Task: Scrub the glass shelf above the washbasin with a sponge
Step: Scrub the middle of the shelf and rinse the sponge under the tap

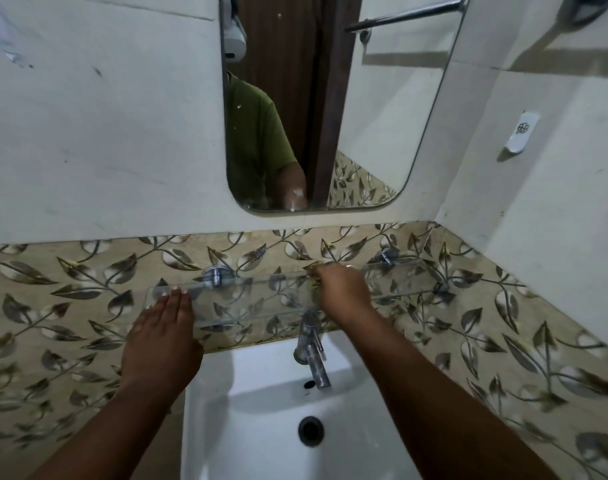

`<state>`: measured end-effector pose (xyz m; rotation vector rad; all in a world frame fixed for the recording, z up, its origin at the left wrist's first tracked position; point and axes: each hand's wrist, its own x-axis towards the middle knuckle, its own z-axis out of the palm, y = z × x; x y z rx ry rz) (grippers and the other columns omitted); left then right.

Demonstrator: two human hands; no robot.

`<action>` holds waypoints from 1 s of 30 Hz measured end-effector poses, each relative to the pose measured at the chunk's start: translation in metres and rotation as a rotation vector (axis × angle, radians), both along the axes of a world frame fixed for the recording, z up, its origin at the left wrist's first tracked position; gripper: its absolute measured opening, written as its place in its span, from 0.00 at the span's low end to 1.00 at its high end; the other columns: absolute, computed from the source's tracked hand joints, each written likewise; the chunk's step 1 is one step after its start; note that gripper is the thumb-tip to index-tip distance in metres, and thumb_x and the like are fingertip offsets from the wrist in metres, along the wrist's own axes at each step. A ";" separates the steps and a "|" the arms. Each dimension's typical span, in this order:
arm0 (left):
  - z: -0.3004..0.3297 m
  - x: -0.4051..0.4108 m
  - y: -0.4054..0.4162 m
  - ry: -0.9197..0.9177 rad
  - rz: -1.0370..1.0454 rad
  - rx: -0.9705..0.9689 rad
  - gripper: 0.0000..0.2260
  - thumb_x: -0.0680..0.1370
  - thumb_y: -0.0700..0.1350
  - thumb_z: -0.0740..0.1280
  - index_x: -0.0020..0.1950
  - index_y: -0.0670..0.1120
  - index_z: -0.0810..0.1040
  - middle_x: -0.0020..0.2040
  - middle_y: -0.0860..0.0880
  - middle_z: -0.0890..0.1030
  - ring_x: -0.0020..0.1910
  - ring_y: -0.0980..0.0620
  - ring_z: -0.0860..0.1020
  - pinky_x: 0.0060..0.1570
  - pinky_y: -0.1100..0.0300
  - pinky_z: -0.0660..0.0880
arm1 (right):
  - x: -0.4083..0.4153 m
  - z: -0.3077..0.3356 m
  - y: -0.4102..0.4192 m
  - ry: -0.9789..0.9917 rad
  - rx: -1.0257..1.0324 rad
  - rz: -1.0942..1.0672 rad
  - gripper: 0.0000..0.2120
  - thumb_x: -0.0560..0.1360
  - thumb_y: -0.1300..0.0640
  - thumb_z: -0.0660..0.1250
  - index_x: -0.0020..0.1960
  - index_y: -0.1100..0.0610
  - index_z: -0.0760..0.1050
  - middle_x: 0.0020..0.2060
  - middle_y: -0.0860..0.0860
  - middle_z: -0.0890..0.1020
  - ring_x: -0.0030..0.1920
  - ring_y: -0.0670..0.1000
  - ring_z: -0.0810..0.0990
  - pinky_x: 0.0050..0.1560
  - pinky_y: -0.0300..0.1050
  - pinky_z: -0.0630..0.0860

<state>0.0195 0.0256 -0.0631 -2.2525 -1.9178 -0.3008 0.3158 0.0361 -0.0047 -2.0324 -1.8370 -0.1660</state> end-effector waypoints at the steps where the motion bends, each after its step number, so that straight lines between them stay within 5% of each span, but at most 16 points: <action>1: 0.000 0.000 0.000 0.005 -0.003 -0.005 0.39 0.66 0.49 0.70 0.75 0.39 0.64 0.75 0.39 0.66 0.74 0.43 0.66 0.71 0.46 0.62 | -0.011 -0.004 -0.002 -0.017 0.009 0.062 0.19 0.73 0.63 0.67 0.60 0.45 0.79 0.49 0.49 0.84 0.49 0.53 0.80 0.45 0.49 0.80; 6: -0.001 -0.003 0.001 0.013 -0.014 -0.010 0.39 0.65 0.48 0.71 0.74 0.38 0.65 0.74 0.38 0.68 0.73 0.42 0.67 0.70 0.46 0.64 | 0.001 -0.002 -0.026 0.075 -0.090 0.263 0.20 0.73 0.62 0.70 0.60 0.43 0.79 0.54 0.43 0.83 0.52 0.47 0.80 0.50 0.43 0.77; 15: 0.001 -0.001 0.000 0.010 -0.009 -0.005 0.40 0.65 0.49 0.72 0.74 0.38 0.65 0.74 0.38 0.68 0.72 0.42 0.68 0.70 0.45 0.64 | 0.055 0.015 0.005 0.105 -0.159 -0.052 0.20 0.73 0.64 0.65 0.59 0.44 0.79 0.53 0.50 0.83 0.49 0.53 0.81 0.41 0.43 0.75; 23: -0.002 -0.004 0.000 -0.010 -0.045 -0.010 0.40 0.62 0.46 0.73 0.72 0.37 0.67 0.72 0.37 0.70 0.70 0.39 0.70 0.68 0.43 0.67 | -0.031 -0.005 -0.065 0.301 -0.173 0.343 0.19 0.75 0.67 0.63 0.59 0.49 0.81 0.54 0.45 0.83 0.49 0.40 0.78 0.49 0.32 0.73; 26: -0.001 -0.003 0.002 -0.010 -0.043 -0.008 0.40 0.63 0.47 0.72 0.73 0.37 0.67 0.72 0.37 0.70 0.71 0.39 0.70 0.69 0.44 0.65 | -0.038 -0.045 -0.095 0.757 -0.278 0.348 0.13 0.75 0.62 0.64 0.57 0.61 0.81 0.43 0.41 0.82 0.40 0.39 0.78 0.43 0.29 0.70; 28: -0.001 -0.003 0.002 -0.009 -0.031 -0.013 0.41 0.63 0.48 0.73 0.73 0.38 0.66 0.72 0.38 0.70 0.71 0.40 0.69 0.69 0.44 0.65 | -0.035 -0.072 -0.094 1.311 -0.399 0.233 0.12 0.77 0.65 0.61 0.54 0.75 0.74 0.33 0.48 0.74 0.32 0.47 0.73 0.35 0.37 0.69; 30: -0.002 -0.003 0.002 -0.012 -0.032 -0.014 0.41 0.62 0.48 0.73 0.73 0.38 0.67 0.72 0.38 0.70 0.70 0.40 0.70 0.68 0.44 0.66 | -0.032 -0.085 -0.085 1.790 -0.389 0.146 0.07 0.76 0.72 0.59 0.47 0.74 0.75 0.35 0.56 0.73 0.36 0.54 0.71 0.39 0.43 0.73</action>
